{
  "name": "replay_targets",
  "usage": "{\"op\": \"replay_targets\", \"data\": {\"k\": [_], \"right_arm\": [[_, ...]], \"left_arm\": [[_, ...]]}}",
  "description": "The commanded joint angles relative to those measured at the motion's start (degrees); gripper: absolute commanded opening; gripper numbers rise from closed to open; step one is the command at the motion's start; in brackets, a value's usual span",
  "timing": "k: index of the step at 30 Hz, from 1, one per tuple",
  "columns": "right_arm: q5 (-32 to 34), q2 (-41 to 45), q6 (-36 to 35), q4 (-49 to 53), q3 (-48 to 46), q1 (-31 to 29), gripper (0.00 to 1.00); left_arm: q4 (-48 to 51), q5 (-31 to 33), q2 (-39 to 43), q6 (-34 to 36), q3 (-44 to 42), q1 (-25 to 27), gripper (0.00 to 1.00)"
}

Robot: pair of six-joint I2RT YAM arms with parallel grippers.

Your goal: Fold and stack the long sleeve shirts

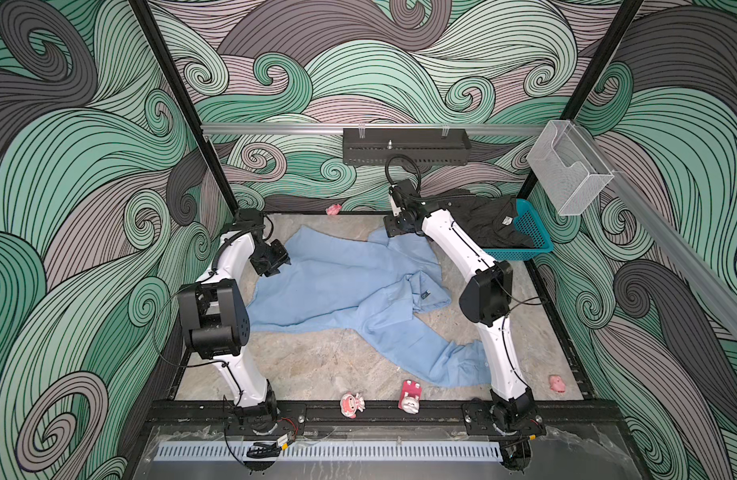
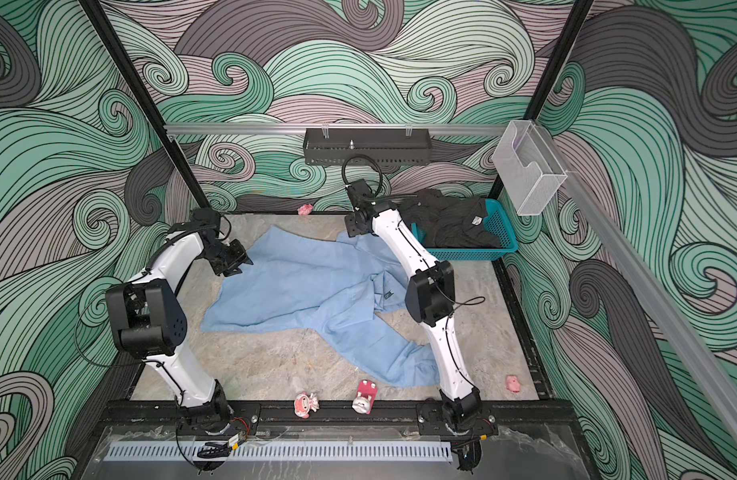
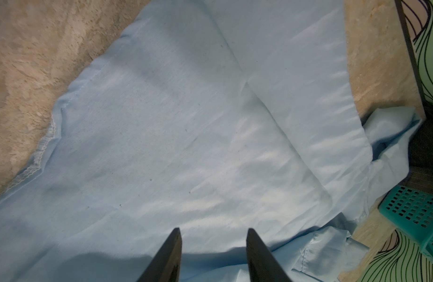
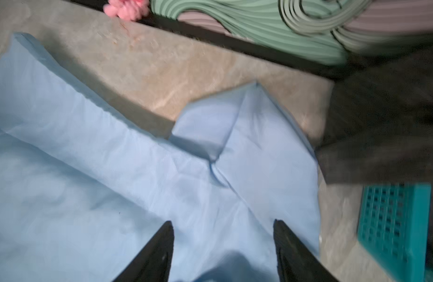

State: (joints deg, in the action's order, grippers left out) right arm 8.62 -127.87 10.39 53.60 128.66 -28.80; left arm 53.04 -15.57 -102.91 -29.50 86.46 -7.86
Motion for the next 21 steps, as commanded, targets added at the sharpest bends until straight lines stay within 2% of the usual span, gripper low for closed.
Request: {"op": "replay_targets", "data": {"k": [1,5,9,12,17,20,21], "right_arm": [[1.13,13.83,11.76,0.97,-13.48,-1.34,0.69],[-3.65,23.25,19.38,-3.96,-33.94,-1.7,0.68],[-8.44,25.71,22.67,-7.45,-43.99,-0.2,0.64],[-12.3,25.0,23.91,-10.47,-46.96,1.79,0.63],[-17.49,18.85,23.75,-11.49,-44.98,4.49,0.63],[-19.64,15.86,23.64,-12.12,-43.77,5.18,0.59],[-20.72,15.25,23.19,-12.76,-43.46,5.41,0.55]], "left_arm": [[2.49,-0.53,-0.05,1.05,2.06,-0.4,0.47],[2.34,-0.69,0.6,1.51,0.64,-0.4,0.48],[1.81,-2.21,-0.05,1.68,-1.81,-0.16,0.48],[2.08,-3.13,-1.73,1.89,-3.13,0.3,0.48],[0.53,-3.57,-4.31,0.6,-6.88,0.39,0.5],[-0.45,-2.71,-6.38,-0.44,-8.13,0.3,0.5],[-0.69,-2.75,-7.29,-0.76,-8.15,0.21,0.49]]}}
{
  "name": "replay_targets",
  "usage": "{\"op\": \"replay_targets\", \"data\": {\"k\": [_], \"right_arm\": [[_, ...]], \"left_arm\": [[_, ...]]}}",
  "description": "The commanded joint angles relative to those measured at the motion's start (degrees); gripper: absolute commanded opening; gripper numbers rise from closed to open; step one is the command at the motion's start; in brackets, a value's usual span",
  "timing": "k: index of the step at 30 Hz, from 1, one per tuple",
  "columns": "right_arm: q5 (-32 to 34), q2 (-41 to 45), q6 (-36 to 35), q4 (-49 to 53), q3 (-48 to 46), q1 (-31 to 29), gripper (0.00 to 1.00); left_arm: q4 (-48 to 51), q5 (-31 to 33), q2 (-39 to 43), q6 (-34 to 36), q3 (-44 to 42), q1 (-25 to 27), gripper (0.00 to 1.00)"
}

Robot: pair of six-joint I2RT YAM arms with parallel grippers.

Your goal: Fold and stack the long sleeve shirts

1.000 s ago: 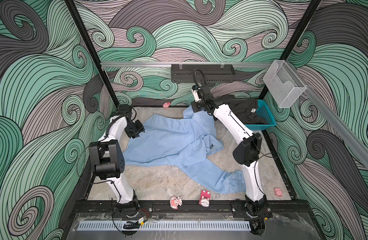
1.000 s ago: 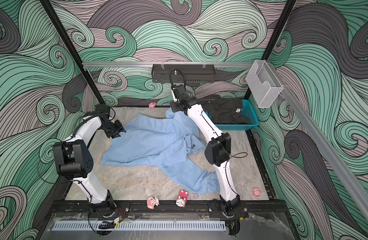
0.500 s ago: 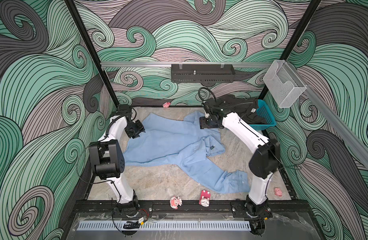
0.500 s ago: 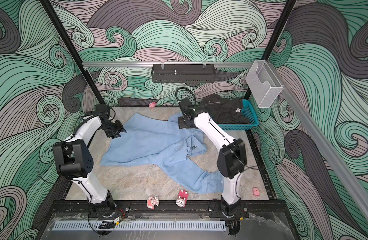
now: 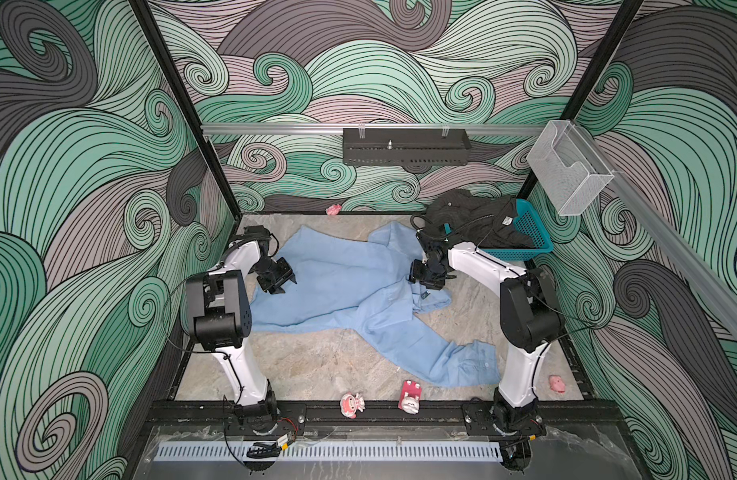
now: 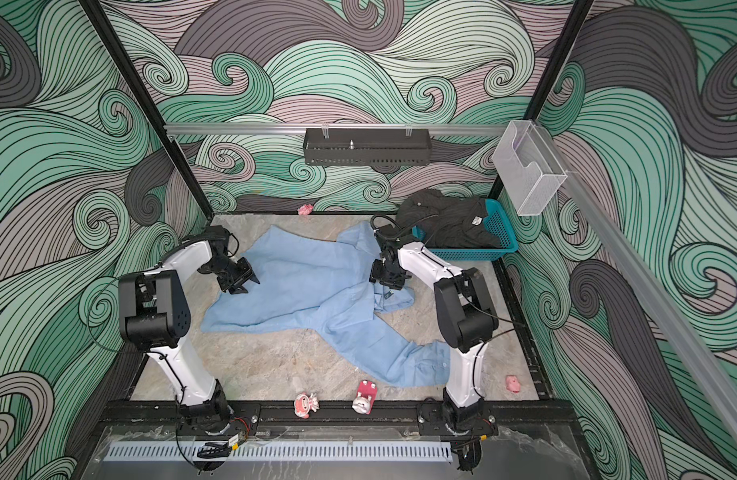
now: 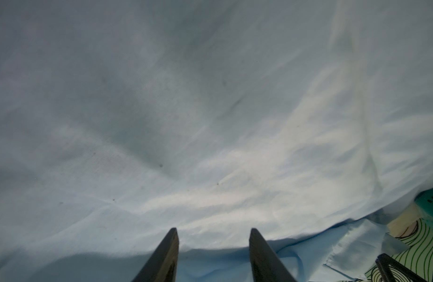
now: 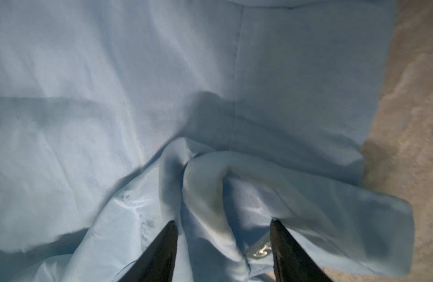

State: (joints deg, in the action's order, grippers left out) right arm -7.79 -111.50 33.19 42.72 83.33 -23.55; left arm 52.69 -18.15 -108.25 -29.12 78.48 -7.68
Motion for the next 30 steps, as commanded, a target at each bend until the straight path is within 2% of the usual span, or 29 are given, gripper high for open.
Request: {"op": "replay_targets", "data": {"k": [1,5,6,7,13,17,20,24,25,26,30], "right_arm": [[-5.24,-1.45,-0.14,-2.49,2.11,0.26,0.48],[-8.12,-3.63,-2.47,-3.12,5.91,1.27,0.11],[-9.16,-4.44,-3.37,-3.55,7.47,1.73,0.03],[-9.54,-5.27,-4.1,-3.62,9.18,2.05,0.0],[-15.22,-11.01,-9.6,-3.43,25.05,3.49,0.0],[-18.71,-10.31,-11.9,-1.57,31.29,4.03,0.0],[-19.29,-5.96,-13.05,-0.6,28.5,4.36,0.0],[-16.14,1.16,-11.83,-0.63,16.3,5.89,0.0],[-14.77,2.59,-11.42,-0.51,13.17,6.4,0.09],[-13.11,3.84,-11.35,0.11,10.8,6.78,0.25],[-5.89,9.45,-12.0,3.39,3.18,6.06,0.51]], "left_arm": [[-0.58,-0.13,-2.64,-1.51,-0.33,0.04,0.49],[-1.78,0.71,-5.85,-3.39,0.48,-0.52,0.44],[-2.01,1.29,-6.71,-3.88,1.19,-0.89,0.42],[-1.83,1.67,-7.62,-4.24,1.91,-1.22,0.4],[0.65,2.79,-14.56,-4.97,10.44,-3.0,0.37],[3.35,3.34,-18.81,-4.81,16.8,-4.39,0.35],[4.93,3.3,-20.92,-4.15,19.46,-5.3,0.34],[4.77,3.39,-20.98,-3.66,18.29,-6.35,0.34],[4.66,3.23,-20.67,-3.5,17.72,-6.46,0.34],[4.57,3.0,-20.26,-3.41,17.18,-6.6,0.34],[4.23,2.25,-18.38,-2.98,15.54,-6.64,0.34]]}}
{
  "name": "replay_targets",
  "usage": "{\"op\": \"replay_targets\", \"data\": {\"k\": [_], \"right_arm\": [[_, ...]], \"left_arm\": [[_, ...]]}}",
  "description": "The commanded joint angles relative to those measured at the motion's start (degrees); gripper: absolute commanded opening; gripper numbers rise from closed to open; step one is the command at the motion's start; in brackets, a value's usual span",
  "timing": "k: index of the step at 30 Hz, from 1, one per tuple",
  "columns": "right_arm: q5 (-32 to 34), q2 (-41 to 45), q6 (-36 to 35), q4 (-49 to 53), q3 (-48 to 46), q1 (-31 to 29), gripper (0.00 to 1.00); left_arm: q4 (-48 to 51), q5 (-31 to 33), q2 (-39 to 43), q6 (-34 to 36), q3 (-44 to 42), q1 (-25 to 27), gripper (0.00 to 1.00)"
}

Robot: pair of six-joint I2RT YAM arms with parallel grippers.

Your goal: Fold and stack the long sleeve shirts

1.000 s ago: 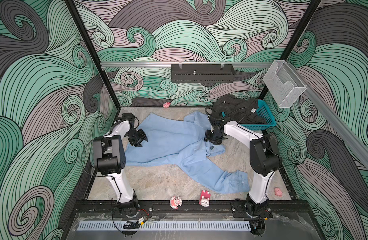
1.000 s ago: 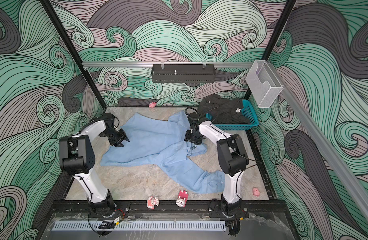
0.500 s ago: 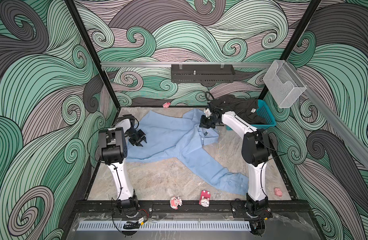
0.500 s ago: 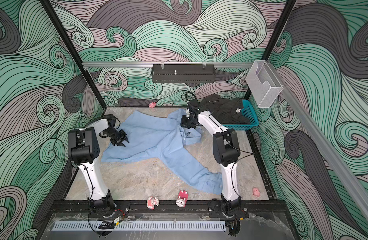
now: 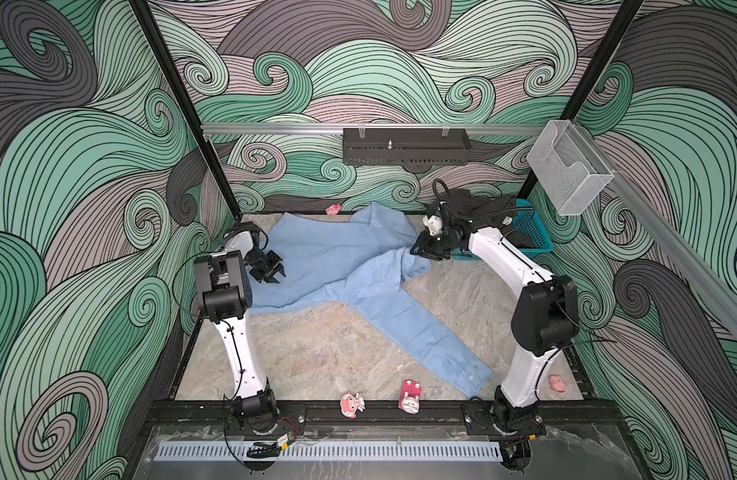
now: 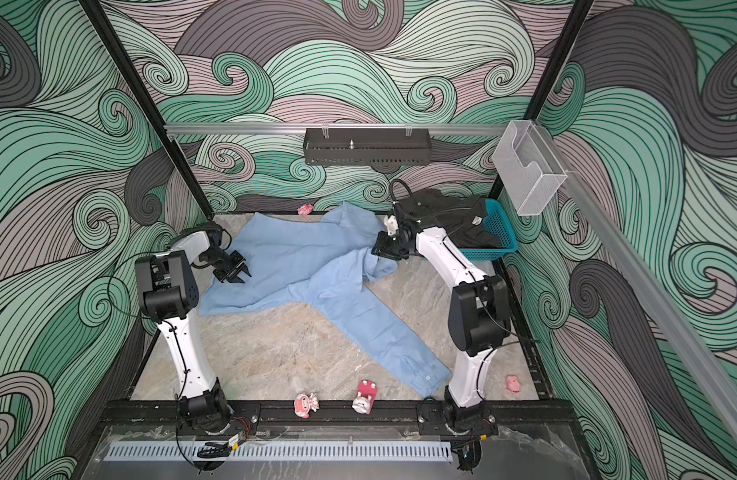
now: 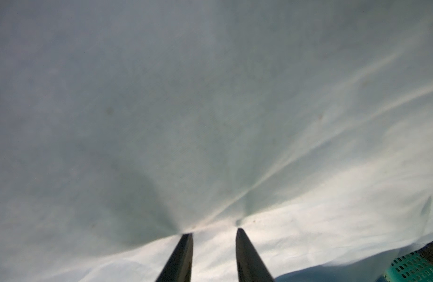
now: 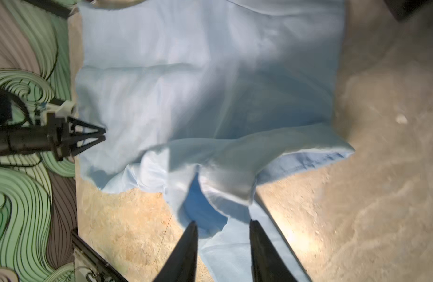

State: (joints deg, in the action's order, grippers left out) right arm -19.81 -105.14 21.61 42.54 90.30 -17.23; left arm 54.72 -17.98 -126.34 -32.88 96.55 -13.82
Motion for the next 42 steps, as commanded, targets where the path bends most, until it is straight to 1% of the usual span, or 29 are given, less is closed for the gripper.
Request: {"op": "replay_targets", "data": {"k": [1,3,7,11,13,16,19,22,27,30,32,33,37,39,42], "right_arm": [[7.87,4.97,-0.57,3.86,-5.95,-1.11,0.54],[9.75,7.78,-0.28,3.89,-9.79,-2.94,0.6],[11.73,8.74,0.83,4.57,-14.54,-8.95,0.64],[13.7,5.29,3.07,4.27,-16.55,-15.53,0.66],[15.31,3.1,4.21,4.38,-16.85,-17.49,0.67],[16.76,-0.54,5.24,5.7,-17.08,-18.82,0.66],[17.69,-1.56,6.37,6.7,-19.34,-19.43,0.62],[17.44,-0.19,7.66,7.58,-23.16,-20.32,0.56],[16.55,7.02,10.03,10.51,-31.37,-22.35,0.48],[15.41,12.6,11.57,11.87,-36.22,-23.08,0.41],[15.71,15.62,12.35,13.16,-38.2,-23.47,0.4],[15.73,17.05,12.54,13.87,-38.57,-23.57,0.41],[17.38,23.18,12.49,11.74,-36.1,-24.16,0.54],[18.47,22.84,11.58,9.17,-33.73,-24.35,0.6],[18.56,18.03,10.21,4.64,-29.96,-24.34,0.63]], "left_arm": [[2.28,2.07,0.23,0.89,-2.88,-0.48,0.35],[2.25,2.07,0.87,1.15,-3.45,-0.5,0.36],[2.03,1.72,1.86,1.09,-4.25,-0.41,0.37],[2.29,1.61,2.17,1.32,-4.27,-0.41,0.37],[2.51,1.63,2.39,1.58,-4.18,-0.41,0.37],[2.67,1.46,2.62,1.76,-4.18,-0.41,0.37],[2.89,1.45,2.82,2.07,-4.0,-0.41,0.37],[2.94,1.15,2.68,2.1,-3.86,-0.37,0.37],[3.08,0.32,2.85,2.73,-4.11,-0.94,0.38],[2.32,-0.71,3.68,2.81,-5.47,-1.93,0.38],[2.5,-1.41,4.07,3.26,-5.83,-2.18,0.38],[2.57,-1.61,4.32,3.4,-5.93,-2.21,0.38],[2.01,-2.69,6.4,3.66,-7.37,-2.17,0.41],[2.05,-3.11,7.39,3.73,-7.93,-2.12,0.43],[2.05,-3.36,8.95,3.97,-8.74,-2.13,0.46]]}}
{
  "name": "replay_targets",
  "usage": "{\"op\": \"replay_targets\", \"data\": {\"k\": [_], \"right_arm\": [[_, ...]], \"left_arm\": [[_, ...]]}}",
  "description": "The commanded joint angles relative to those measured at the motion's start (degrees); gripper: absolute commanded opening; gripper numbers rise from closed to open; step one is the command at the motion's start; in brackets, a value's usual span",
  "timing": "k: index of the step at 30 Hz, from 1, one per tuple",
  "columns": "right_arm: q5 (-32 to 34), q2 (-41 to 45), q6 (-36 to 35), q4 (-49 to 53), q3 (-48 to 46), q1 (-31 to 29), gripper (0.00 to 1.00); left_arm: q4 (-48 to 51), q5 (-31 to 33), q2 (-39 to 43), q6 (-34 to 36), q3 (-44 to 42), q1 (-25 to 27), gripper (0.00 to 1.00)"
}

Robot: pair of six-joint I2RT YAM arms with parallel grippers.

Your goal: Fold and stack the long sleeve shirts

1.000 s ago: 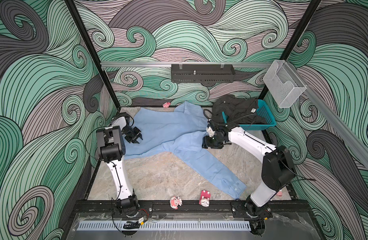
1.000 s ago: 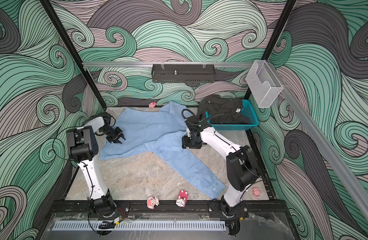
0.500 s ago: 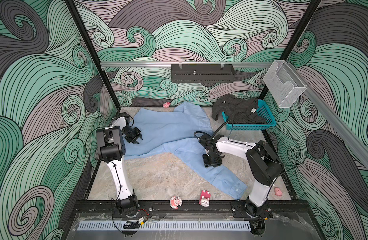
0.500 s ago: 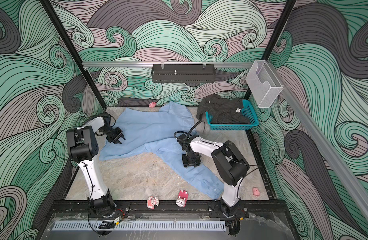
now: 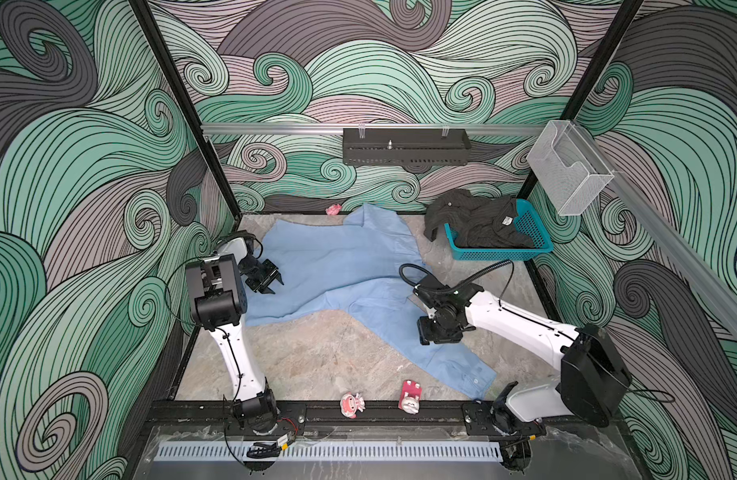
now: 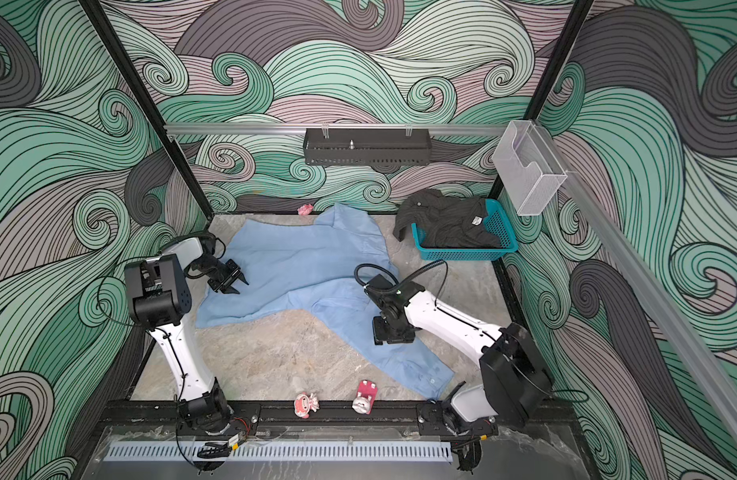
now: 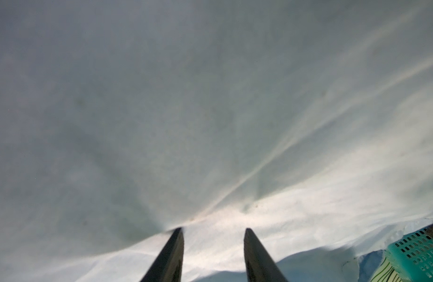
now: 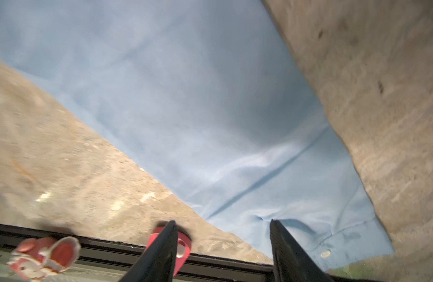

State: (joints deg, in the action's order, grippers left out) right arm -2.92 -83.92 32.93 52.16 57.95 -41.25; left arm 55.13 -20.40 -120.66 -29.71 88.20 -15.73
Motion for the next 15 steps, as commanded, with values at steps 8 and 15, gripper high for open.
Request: {"op": "replay_targets", "data": {"k": [8,15], "right_arm": [[0.13,-20.18,-0.94,-16.48,11.58,-2.05,0.67],[0.63,-28.32,2.05,-13.83,13.55,-4.57,0.66]], "left_arm": [[2.14,-2.18,8.04,1.47,-1.19,-0.27,0.57],[3.98,-1.93,12.51,2.28,-0.77,-0.94,0.58]]}}
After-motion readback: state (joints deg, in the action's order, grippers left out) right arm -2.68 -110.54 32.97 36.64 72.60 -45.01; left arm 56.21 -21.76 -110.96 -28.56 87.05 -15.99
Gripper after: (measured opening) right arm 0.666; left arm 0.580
